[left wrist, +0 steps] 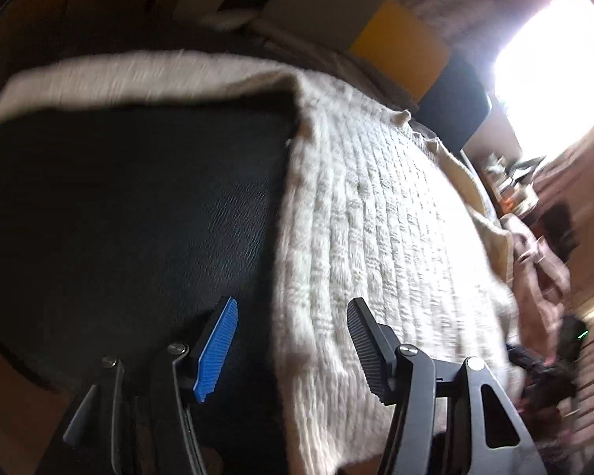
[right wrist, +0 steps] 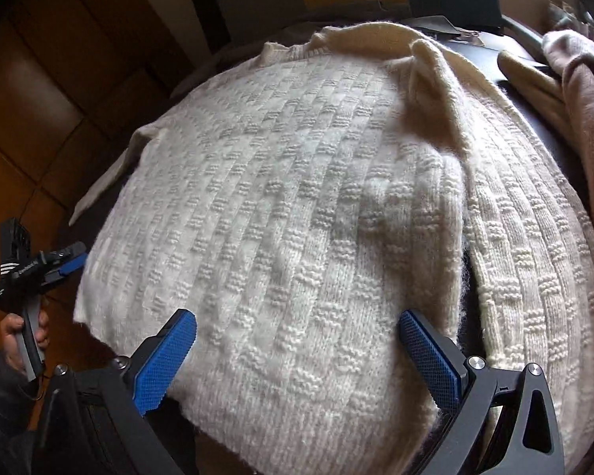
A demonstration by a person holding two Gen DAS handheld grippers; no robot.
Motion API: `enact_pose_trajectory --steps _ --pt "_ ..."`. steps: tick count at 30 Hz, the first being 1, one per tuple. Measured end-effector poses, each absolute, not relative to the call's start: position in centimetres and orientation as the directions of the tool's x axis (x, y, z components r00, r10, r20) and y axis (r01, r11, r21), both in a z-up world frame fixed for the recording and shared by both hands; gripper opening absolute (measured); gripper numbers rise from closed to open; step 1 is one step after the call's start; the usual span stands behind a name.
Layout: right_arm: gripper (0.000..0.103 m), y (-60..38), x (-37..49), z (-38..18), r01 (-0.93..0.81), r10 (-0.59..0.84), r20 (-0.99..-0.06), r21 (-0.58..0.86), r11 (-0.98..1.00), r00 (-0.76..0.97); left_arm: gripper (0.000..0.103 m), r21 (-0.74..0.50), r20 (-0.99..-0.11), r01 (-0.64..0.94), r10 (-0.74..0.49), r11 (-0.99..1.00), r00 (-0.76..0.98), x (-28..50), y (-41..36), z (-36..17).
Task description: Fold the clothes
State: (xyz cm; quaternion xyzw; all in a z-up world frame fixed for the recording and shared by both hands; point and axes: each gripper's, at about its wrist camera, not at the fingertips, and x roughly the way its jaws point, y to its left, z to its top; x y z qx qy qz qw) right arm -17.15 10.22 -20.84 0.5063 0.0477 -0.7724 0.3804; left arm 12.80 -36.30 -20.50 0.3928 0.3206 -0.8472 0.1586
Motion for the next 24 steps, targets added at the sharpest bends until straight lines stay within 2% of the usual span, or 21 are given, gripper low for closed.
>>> enact_pose_trajectory --steps 2,3,4,5,8,12,15,18,21,22,24 --pt "0.103 10.4 -17.3 -21.0 0.648 -0.537 -0.818 0.296 -0.701 -0.207 0.059 -0.317 -0.794 0.523 -0.08 -0.791 -0.602 11.8 -34.6 -20.4" --pt "0.103 10.5 -17.4 -21.2 0.653 -0.538 -0.816 0.292 -0.699 -0.212 0.053 -0.257 -0.807 0.522 -0.116 -0.814 -0.578 11.3 -33.6 -20.4" --pt "0.103 10.6 -17.5 -21.2 0.654 -0.54 -0.813 0.29 -0.699 -0.216 0.023 -0.224 -0.816 0.514 -0.129 -0.828 -0.564 10.8 -33.1 -20.2" --pt "0.103 10.6 -17.5 -21.3 0.653 -0.541 -0.812 0.29 -0.7 -0.219 0.008 -0.217 -0.821 0.501 -0.122 -0.838 -0.558 10.5 -32.8 -19.9" --pt "0.103 11.0 -17.5 -21.0 0.643 -0.53 -0.819 0.288 -0.71 -0.218 0.006 -0.27 -0.802 0.542 -0.126 -0.796 -0.584 12.1 -34.2 -18.0" --pt "0.103 11.7 -16.8 -21.0 0.646 -0.609 -0.78 0.391 -0.656 -0.146 0.004 -0.213 -0.826 0.604 -0.189 -0.768 -0.531 14.6 -36.0 -17.9" --pt "0.103 11.9 -16.6 -21.4 0.652 -0.637 -0.755 0.405 -0.641 -0.157 0.004 -0.185 -0.86 0.616 -0.177 -0.765 -0.479 14.8 -35.6 -19.9" --pt "0.103 12.1 -16.6 -21.6 0.655 -0.653 -0.735 0.403 -0.639 -0.184 0.005 -0.229 -0.831 0.596 -0.165 -0.769 -0.531 14.3 -34.5 -18.2" --pt "0.103 12.8 -16.7 -21.6 0.652 -0.68 -0.71 0.43 -0.625 -0.184 0.013 -0.3 -0.764 0.562 -0.158 -0.771 -0.625 13.8 -33.4 -15.5" --pt "0.103 13.0 -16.6 -21.6 0.652 -0.688 -0.702 0.436 -0.621 -0.186 0.017 -0.302 -0.742 0.536 -0.159 -0.788 -0.652 13.3 -32.6 -14.6" --pt "0.103 12.9 -16.5 -21.4 0.649 -0.686 -0.703 0.436 -0.623 -0.186 0.018 -0.244 -0.725 0.472 -0.165 -0.847 -0.669 11.3 -30.5 -13.6"
